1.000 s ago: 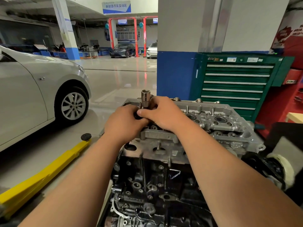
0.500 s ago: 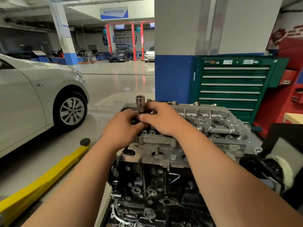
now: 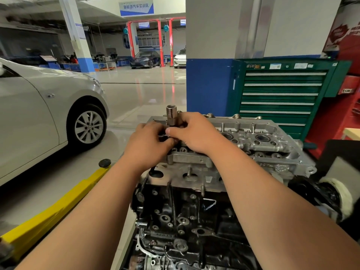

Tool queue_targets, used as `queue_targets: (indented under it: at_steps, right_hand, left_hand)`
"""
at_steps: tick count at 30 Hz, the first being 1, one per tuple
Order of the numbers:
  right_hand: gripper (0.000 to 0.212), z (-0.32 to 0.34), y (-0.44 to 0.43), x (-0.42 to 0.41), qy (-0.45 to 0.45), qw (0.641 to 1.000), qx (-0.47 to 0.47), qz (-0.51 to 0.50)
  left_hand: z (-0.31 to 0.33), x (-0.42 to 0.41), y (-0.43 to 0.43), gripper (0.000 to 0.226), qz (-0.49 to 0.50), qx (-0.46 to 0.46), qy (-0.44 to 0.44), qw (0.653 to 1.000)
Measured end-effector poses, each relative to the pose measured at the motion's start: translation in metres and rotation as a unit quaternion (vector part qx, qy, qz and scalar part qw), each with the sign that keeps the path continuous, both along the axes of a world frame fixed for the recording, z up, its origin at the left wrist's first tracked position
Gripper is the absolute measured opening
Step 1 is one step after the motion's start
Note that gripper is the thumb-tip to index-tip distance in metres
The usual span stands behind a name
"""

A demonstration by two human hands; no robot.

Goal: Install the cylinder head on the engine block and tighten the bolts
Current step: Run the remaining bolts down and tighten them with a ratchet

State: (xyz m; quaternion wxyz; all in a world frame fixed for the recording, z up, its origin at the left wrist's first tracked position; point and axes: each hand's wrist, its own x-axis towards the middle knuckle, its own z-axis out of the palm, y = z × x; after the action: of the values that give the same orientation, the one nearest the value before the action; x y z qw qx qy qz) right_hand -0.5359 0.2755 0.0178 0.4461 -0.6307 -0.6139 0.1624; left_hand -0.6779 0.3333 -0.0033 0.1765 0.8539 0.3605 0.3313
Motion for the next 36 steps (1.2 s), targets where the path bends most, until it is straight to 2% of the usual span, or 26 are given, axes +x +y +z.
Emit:
queue_targets:
  at_steps: [3, 7, 8, 10, 13, 15, 17, 19, 21, 23, 25, 28, 31, 34, 36]
  right_hand:
    - [0.027, -0.0002, 0.0009, -0.0027, -0.012, 1.000, -0.007, -0.017]
    - [0.004, -0.0002, -0.0043, -0.0006, 0.004, 1.000, -0.005, 0.021]
    - [0.006, -0.0002, -0.0046, -0.0001, 0.000, 1.000, -0.002, 0.023]
    - [0.002, -0.0010, -0.0023, 0.0008, 0.000, 1.000, -0.002, 0.010]
    - [0.024, -0.0012, 0.0008, -0.0017, -0.004, 1.000, -0.003, -0.022]
    - [0.023, -0.0018, -0.0002, -0.0025, -0.001, 1.000, -0.003, -0.012]
    - [0.008, -0.0004, -0.0034, -0.0011, 0.012, 1.000, -0.006, 0.009]
    - [0.012, 0.0001, -0.0051, -0.0001, -0.003, 1.000, -0.004, 0.018]
    - [0.007, -0.0003, -0.0030, -0.0007, -0.002, 1.000, 0.000, 0.000]
    - [0.022, 0.0001, -0.0004, -0.0028, -0.008, 1.000, 0.000, -0.028]
    - [0.023, -0.0002, -0.0005, -0.0034, -0.007, 1.000, -0.003, -0.027]
    - [0.007, 0.0007, -0.0042, -0.0013, 0.001, 1.000, 0.002, 0.015]
    - [0.007, -0.0004, -0.0031, -0.0002, -0.004, 1.000, 0.008, 0.001]
    - [0.023, -0.0009, 0.0009, -0.0024, -0.008, 0.999, 0.003, -0.049]
    - [0.023, -0.0008, 0.0006, -0.0032, -0.008, 0.999, -0.004, -0.040]
  left_hand:
    - [0.0010, 0.0033, -0.0014, 0.027, 0.034, -0.003, 0.016, 0.999]
    - [0.0002, 0.0019, -0.0020, 0.008, 0.000, 0.001, 0.000, 1.000]
    - [0.0005, 0.0006, -0.0012, 0.006, -0.013, 0.001, 0.000, 1.000]
    - [0.0018, -0.0005, -0.0003, 0.010, -0.028, -0.008, 0.002, 1.000]
    - [0.0017, 0.0017, -0.0025, 0.032, 0.007, -0.008, 0.011, 1.000]
    - [0.0005, 0.0026, -0.0032, 0.022, 0.022, 0.004, 0.005, 1.000]
    - [-0.0003, 0.0008, -0.0016, 0.011, -0.004, 0.002, -0.012, 1.000]
    - [0.0004, -0.0016, 0.0007, 0.006, -0.040, -0.009, -0.019, 0.999]
    - [0.0010, -0.0014, 0.0018, 0.010, -0.038, -0.019, -0.016, 0.999]
    - [0.0000, 0.0008, 0.0002, 0.024, 0.007, -0.007, 0.003, 1.000]
    - [-0.0003, 0.0031, -0.0025, 0.020, 0.031, 0.012, 0.013, 0.999]
    - [-0.0007, 0.0018, -0.0006, 0.014, 0.001, 0.011, -0.003, 1.000]
    - [0.0012, 0.0014, 0.0017, 0.017, -0.025, -0.004, -0.004, 1.000]
    - [0.0002, 0.0047, -0.0006, 0.025, 0.030, 0.009, 0.002, 1.000]
    - [0.0000, 0.0049, -0.0017, 0.020, 0.041, 0.003, 0.002, 0.999]
